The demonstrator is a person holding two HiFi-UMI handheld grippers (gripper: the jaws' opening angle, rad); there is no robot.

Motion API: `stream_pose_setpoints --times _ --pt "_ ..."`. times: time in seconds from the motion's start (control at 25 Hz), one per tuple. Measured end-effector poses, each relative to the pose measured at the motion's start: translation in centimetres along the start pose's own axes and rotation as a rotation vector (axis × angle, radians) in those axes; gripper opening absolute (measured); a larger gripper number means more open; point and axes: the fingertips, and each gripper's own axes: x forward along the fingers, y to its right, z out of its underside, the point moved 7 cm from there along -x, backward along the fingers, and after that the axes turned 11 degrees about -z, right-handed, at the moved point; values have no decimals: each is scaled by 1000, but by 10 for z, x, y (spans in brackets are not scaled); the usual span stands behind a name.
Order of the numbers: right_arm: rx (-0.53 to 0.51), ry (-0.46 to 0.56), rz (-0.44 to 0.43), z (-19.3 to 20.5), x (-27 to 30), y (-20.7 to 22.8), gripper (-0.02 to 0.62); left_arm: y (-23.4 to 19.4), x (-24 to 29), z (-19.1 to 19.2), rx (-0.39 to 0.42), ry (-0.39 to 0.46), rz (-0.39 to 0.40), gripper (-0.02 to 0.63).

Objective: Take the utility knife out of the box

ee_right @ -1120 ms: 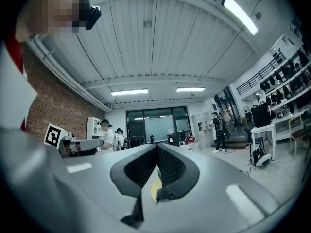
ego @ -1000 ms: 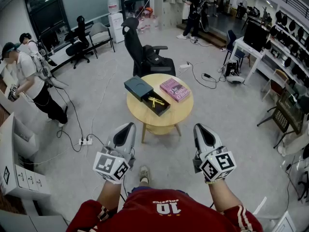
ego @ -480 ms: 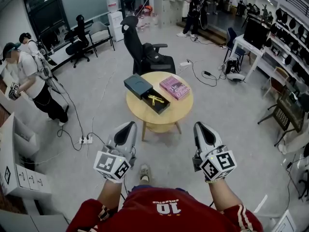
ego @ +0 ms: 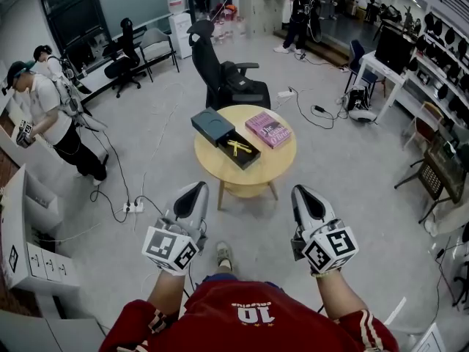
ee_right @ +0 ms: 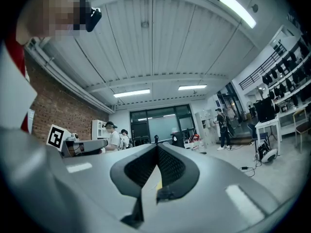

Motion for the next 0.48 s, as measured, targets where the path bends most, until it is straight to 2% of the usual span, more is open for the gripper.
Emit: stream_pose_setpoints --times 0.48 --pt "22 -18 -17 6 45 26 -9 -26 42 11 -17 -21 -9 3"
